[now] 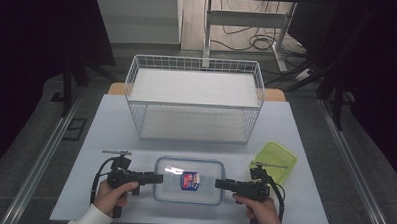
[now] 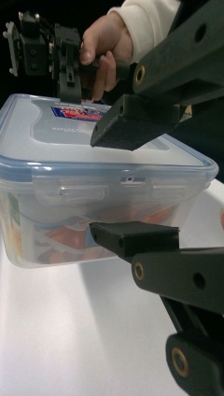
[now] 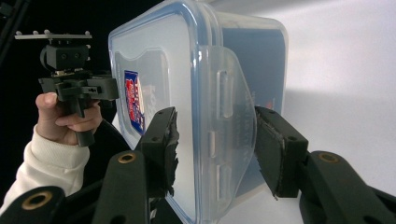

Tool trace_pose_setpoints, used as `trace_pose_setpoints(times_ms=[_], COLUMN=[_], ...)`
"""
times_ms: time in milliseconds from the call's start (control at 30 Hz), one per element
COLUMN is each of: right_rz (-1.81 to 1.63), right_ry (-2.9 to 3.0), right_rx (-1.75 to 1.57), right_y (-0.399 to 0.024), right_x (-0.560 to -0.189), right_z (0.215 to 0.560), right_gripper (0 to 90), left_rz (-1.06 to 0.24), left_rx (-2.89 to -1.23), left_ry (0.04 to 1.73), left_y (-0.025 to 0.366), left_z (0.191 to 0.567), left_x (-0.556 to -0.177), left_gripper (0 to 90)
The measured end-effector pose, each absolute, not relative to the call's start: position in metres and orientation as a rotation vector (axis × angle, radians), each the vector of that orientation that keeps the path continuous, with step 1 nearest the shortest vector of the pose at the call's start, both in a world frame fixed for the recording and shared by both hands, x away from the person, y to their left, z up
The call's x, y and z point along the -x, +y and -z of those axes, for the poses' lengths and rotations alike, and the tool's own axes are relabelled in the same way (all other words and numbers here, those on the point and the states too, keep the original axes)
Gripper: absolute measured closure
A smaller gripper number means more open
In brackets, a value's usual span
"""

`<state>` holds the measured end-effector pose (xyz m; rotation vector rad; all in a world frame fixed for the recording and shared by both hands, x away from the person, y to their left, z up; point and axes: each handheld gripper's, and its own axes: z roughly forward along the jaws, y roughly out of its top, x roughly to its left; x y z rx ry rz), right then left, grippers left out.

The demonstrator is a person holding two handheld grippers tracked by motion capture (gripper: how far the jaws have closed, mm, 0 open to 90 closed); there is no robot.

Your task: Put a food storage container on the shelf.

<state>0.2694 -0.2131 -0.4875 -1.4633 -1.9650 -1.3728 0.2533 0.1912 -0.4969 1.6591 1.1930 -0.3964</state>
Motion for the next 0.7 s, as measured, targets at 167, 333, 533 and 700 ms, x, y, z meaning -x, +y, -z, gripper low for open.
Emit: trace_pose_setpoints(times_ms=[167, 333, 533, 700], right_rz=[1.390, 1.402, 1.425, 1.428], right_ry=[-1.972, -1.995, -2.032, -2.037], right_rx=[1.451, 1.440, 1.424, 1.409], right_y=[-0.213, -0.212, -0.207, -0.207], right_x=[-0.268, -0.271, -0.273, -0.276], right_z=[0.483, 0.479, 0.471, 0.469], right_gripper=[51.7, 51.6, 51.6, 51.6], left_rz=[0.384, 0.378, 0.367, 0.356], left_rx=[-1.661, -1.656, -1.646, -1.660], left_ry=[1.183, 1.183, 1.182, 1.172], left_y=[0.192, 0.192, 0.196, 0.194], left_z=[0.492, 0.490, 0.488, 0.483], left_x=[-0.252, -0.253, -0.252, -0.255], left_gripper=[53.5, 53.5, 53.5, 53.5])
